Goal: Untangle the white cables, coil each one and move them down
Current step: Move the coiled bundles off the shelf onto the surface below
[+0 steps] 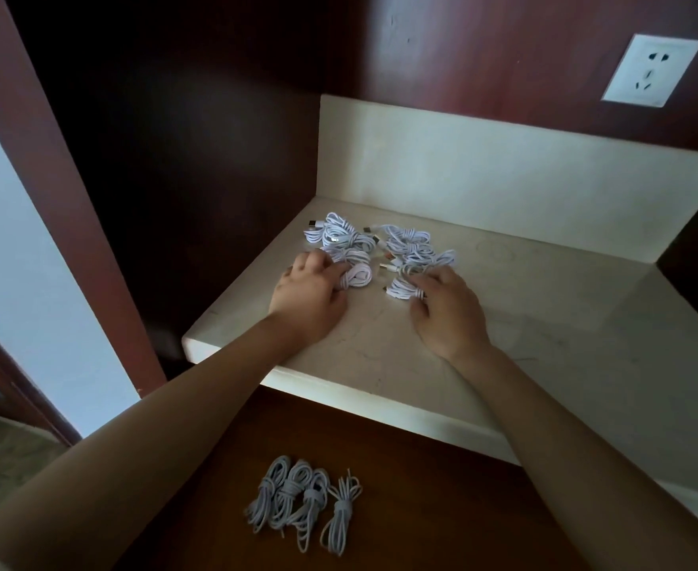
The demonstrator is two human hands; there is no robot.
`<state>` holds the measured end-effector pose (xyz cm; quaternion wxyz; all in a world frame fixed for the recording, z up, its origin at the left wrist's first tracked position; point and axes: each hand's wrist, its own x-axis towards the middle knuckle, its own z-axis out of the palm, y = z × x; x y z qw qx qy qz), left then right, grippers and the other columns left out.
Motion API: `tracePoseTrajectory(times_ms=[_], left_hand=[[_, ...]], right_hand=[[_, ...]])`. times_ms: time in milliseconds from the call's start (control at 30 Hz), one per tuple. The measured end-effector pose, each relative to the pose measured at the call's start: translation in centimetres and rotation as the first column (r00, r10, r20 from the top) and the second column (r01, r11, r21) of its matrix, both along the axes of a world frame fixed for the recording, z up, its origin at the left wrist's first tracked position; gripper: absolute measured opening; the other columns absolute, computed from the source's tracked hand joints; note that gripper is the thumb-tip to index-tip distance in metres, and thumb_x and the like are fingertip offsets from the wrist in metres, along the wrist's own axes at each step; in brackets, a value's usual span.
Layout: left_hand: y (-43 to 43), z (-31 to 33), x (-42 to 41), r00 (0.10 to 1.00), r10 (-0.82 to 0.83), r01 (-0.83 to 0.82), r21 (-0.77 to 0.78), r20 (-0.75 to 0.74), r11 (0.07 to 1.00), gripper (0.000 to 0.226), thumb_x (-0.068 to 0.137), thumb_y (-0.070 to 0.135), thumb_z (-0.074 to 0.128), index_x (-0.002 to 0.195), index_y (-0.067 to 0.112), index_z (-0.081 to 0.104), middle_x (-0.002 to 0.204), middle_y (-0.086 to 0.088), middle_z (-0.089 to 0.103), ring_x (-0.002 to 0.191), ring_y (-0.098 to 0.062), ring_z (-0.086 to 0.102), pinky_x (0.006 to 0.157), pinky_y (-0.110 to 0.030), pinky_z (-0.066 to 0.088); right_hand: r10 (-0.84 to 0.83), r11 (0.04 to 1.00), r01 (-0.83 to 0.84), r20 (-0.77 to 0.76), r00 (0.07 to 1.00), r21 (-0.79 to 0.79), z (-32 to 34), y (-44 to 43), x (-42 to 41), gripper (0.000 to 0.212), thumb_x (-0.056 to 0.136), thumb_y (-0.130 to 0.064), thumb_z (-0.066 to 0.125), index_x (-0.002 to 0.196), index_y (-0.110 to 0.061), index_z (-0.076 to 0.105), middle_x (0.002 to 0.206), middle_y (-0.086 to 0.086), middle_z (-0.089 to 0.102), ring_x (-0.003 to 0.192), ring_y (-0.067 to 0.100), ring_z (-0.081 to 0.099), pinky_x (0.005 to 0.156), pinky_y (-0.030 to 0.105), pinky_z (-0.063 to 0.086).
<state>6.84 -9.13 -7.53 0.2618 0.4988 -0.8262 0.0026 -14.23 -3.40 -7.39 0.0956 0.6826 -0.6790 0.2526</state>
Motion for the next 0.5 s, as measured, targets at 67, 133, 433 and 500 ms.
tracePoseTrajectory(times_ms=[67, 133, 433, 500], left_hand=[[0.0, -0.1, 0.1, 1.000, 0.002, -0.003, -0.026, -0.026, 1.000, 0.041, 0.092, 0.033, 0.055, 0.132, 0.026, 0.058, 0.124, -0.005, 0.050, 0.122, -0.025, 0.040, 0.095, -0.037, 0.037], [0.0, -0.2, 0.2, 0.997, -0.044, 0.042, -0.034, -0.065, 0.999, 0.036, 0.091, 0.031, 0.057, 0.126, 0.024, 0.061, 0.123, -0.003, 0.053, 0.121, -0.025, 0.044, 0.093, -0.037, 0.039], [5.9, 0.8, 0.9, 0.888, -0.348, 0.286, -0.233, -0.299, 0.929, 0.029, 0.085, 0.033, 0.061, 0.108, 0.016, 0.061, 0.102, 0.003, 0.064, 0.091, -0.015, 0.060, 0.073, -0.028, 0.046], [8.9, 1.0, 1.1, 0.843, -0.427, 0.379, -0.204, -0.326, 0.903, 0.028, 0.082, 0.027, 0.067, 0.108, 0.017, 0.062, 0.102, 0.008, 0.061, 0.086, -0.010, 0.057, 0.071, -0.026, 0.047]], right_hand=[[-0.008, 1.000, 0.008, -0.011, 1.000, 0.026, 0.2, 0.3, 0.1, 0.034, 0.086, -0.016, 0.062, 0.120, -0.015, 0.068, 0.106, 0.010, 0.059, 0.097, 0.033, 0.060, 0.079, 0.041, 0.051], [-0.014, 1.000, 0.015, -0.024, 1.000, 0.020, 0.5, 0.8, 0.4, 0.033, 0.088, -0.019, 0.060, 0.119, -0.014, 0.069, 0.106, 0.009, 0.060, 0.096, 0.033, 0.061, 0.078, 0.040, 0.050], [0.081, 0.994, -0.074, 0.082, 0.993, -0.082, 2.3, 10.2, 1.5, 0.030, 0.093, -0.025, 0.060, 0.120, -0.018, 0.069, 0.111, 0.001, 0.060, 0.098, 0.021, 0.061, 0.077, 0.033, 0.051], [0.107, 0.990, -0.099, 0.079, 0.991, -0.101, 2.3, 13.0, 1.5, 0.029, 0.092, -0.029, 0.058, 0.115, -0.018, 0.070, 0.107, -0.001, 0.060, 0.093, 0.018, 0.061, 0.072, 0.030, 0.051]])
